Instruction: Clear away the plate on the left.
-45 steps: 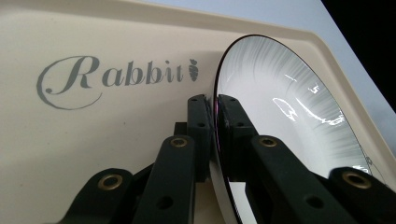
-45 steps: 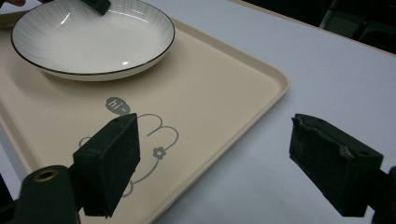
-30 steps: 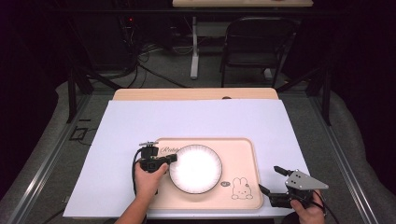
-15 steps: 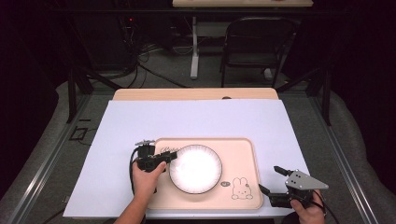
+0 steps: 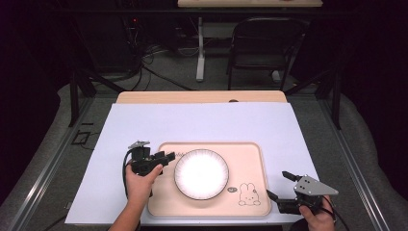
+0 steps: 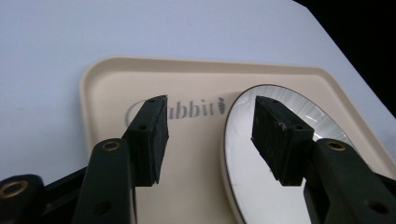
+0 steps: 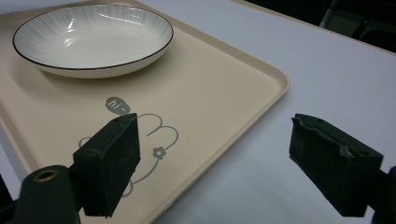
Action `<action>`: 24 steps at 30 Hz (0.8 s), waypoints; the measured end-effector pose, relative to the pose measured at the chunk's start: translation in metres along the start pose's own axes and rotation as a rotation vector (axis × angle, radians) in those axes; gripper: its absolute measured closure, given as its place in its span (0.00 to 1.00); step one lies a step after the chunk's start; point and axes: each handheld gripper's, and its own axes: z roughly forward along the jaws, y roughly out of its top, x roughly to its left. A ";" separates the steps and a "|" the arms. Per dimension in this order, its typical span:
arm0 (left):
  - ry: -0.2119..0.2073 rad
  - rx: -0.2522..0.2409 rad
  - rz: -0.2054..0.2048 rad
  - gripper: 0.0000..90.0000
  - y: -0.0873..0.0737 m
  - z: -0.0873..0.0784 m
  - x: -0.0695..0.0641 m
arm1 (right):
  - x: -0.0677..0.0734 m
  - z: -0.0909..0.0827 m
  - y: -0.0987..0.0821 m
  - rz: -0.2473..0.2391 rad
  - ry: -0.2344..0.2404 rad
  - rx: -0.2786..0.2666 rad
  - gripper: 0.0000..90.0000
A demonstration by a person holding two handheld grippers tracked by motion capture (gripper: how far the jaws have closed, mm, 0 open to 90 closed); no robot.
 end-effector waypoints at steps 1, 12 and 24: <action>0.009 -0.006 0.004 0.50 0.000 -0.003 0.002 | 0.000 0.000 0.000 0.001 0.000 0.001 0.17; 0.099 -0.057 0.007 0.49 -0.003 -0.035 0.026 | 0.000 0.000 0.000 -0.002 -0.002 0.000 0.17; 0.133 -0.055 -0.011 0.48 -0.021 -0.045 0.043 | 0.001 0.000 0.000 -0.001 -0.004 -0.002 0.17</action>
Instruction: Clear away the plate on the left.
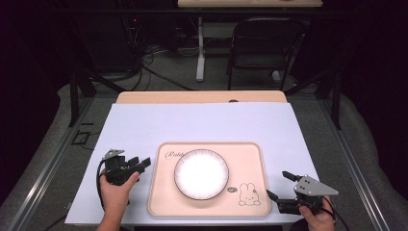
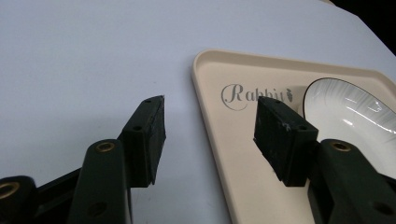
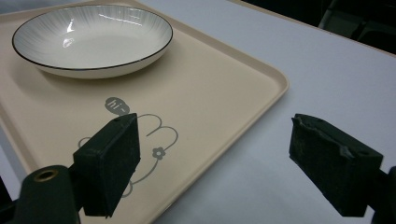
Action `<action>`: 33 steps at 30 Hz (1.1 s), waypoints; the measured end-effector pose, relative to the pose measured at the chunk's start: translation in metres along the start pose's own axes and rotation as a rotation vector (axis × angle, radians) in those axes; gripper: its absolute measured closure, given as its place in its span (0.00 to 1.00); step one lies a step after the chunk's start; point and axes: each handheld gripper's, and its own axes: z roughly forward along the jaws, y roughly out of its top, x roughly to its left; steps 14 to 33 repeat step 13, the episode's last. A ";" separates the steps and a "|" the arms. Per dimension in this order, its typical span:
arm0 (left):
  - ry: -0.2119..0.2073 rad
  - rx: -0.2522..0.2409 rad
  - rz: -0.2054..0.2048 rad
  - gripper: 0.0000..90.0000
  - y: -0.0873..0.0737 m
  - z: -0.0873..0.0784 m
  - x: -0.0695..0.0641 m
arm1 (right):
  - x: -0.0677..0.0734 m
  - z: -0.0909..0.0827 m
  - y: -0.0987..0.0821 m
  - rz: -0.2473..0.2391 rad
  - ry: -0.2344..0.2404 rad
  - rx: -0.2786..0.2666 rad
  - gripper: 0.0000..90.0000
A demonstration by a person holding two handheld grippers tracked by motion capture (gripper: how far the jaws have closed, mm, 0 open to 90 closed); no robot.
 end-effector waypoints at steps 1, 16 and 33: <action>0.003 -0.002 -0.010 0.49 -0.003 0.002 0.003 | 0.000 0.000 0.000 0.000 0.001 0.001 0.17; -0.011 0.004 -0.002 0.49 -0.006 0.005 0.004 | 0.000 0.001 0.000 -0.003 0.001 0.003 0.17; -0.011 0.004 -0.002 0.49 -0.006 0.005 0.004 | 0.000 0.001 0.000 -0.003 0.001 0.003 0.17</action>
